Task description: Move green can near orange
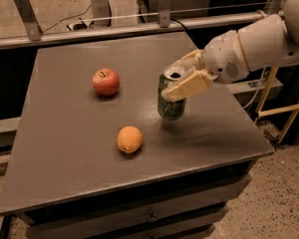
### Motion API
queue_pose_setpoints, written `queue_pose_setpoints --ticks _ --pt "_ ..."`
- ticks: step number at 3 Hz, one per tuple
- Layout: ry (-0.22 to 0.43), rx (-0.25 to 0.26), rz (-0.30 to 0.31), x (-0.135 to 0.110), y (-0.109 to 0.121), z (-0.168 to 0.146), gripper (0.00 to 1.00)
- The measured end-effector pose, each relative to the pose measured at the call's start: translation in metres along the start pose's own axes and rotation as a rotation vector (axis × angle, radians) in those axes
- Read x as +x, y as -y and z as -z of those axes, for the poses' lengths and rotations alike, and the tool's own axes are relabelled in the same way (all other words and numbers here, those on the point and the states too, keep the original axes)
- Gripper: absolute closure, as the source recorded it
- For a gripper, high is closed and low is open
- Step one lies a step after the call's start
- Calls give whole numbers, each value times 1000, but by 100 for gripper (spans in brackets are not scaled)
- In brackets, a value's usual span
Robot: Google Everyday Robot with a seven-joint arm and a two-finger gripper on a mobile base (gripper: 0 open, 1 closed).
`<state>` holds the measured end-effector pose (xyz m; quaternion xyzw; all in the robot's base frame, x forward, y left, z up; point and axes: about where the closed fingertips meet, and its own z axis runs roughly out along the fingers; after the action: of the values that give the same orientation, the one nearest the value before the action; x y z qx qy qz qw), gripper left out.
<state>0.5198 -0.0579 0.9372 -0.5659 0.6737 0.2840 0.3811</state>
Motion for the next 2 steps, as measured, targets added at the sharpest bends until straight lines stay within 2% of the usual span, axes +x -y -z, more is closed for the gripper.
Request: queue_pose_setpoints --ticks 1,2 --pt "23 -30 7 10 -19 -13 100" --pt "7 -51 3 22 -28 -24 73"
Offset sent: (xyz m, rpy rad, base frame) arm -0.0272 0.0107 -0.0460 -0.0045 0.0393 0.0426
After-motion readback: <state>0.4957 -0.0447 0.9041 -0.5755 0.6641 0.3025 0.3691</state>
